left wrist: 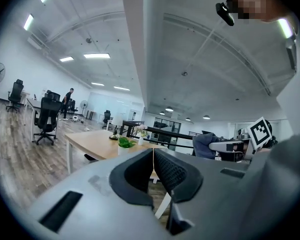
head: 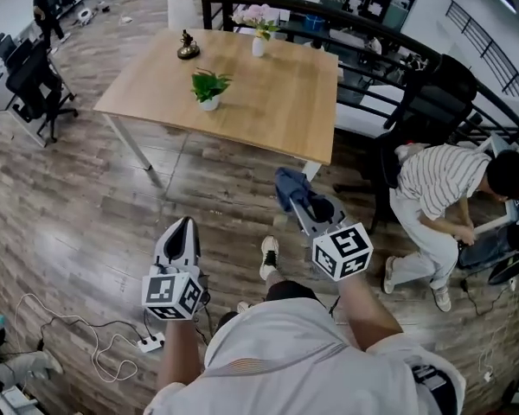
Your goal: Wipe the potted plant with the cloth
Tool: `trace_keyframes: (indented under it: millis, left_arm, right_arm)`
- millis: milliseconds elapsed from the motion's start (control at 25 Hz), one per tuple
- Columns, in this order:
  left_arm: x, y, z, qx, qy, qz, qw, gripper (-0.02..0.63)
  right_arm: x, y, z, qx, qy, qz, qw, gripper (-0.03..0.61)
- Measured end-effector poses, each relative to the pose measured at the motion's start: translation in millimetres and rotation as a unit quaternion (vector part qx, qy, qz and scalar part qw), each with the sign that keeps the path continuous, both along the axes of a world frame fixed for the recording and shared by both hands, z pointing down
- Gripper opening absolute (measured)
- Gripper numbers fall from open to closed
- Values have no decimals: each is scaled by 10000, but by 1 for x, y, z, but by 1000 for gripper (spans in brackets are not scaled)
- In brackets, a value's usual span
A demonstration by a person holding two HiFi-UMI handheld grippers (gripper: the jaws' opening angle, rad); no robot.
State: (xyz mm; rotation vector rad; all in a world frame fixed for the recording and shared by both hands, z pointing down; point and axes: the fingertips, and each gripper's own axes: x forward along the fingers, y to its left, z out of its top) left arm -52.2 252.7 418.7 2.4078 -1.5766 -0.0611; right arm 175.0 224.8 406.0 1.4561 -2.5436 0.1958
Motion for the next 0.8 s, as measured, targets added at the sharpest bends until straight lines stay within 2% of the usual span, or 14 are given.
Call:
trace_keyframes:
  millis: [160, 320, 440, 600, 800]
  left_arm:
    - [-11, -47, 5, -62, -93, -155, 9998, 17]
    - [-7, -116, -1, -60, -255, -237, 9994, 17]
    - [10, -174, -16, 15, -341, -189, 9992, 17]
    - [41, -238, -25, 85, -274, -110, 9995, 17]
    - [60, -299, -17, -38, -224, -94, 9997, 17]
  right_arm:
    - [-13, -58, 8, 16, -122, -143, 9998, 140]
    - [-9, -131, 14, -56, -332, -193, 9992, 140]
    - [4, -186, 7, -73, -376, -213, 9990, 140]
    - [34, -249, 0, -106, -307, -158, 9993, 140]
    - [51, -312, 7, -220, -267, -117, 9993, 140]
